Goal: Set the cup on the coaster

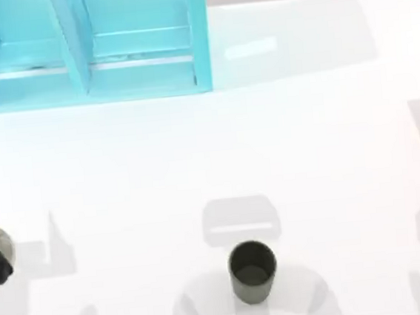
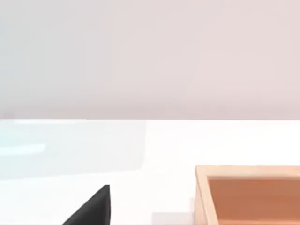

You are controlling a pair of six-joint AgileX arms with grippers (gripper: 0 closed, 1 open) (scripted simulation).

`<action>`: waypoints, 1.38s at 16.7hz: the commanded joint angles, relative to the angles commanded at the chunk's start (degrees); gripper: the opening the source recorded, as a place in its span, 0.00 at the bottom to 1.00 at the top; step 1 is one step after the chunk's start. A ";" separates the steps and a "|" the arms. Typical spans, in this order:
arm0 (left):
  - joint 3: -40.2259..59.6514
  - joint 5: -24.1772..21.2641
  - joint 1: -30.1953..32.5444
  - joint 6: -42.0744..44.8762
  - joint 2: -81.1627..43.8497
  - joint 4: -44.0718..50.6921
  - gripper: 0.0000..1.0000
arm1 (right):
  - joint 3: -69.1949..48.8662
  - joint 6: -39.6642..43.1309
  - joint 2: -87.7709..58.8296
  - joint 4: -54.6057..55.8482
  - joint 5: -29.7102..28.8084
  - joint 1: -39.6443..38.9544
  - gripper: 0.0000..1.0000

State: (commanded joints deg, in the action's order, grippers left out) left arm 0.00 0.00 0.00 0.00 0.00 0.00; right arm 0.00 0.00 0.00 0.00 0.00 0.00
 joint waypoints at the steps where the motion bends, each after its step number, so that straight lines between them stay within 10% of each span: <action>1: 0.00 0.00 0.00 0.00 0.00 0.00 1.00 | 0.00 0.00 0.00 0.00 0.00 0.00 1.00; 8: 8.20 0.20 8.94 6.19 -12.38 8.22 1.00 | 0.00 0.00 0.00 0.00 0.00 0.00 1.00; 23: 64.14 -1.59 50.45 30.59 -91.47 57.45 1.00 | 0.00 0.00 0.00 0.00 0.00 0.00 1.00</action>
State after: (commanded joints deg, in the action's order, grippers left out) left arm 64.14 -1.59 50.45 30.59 -91.47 57.45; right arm 0.00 0.00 0.00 0.00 0.00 0.00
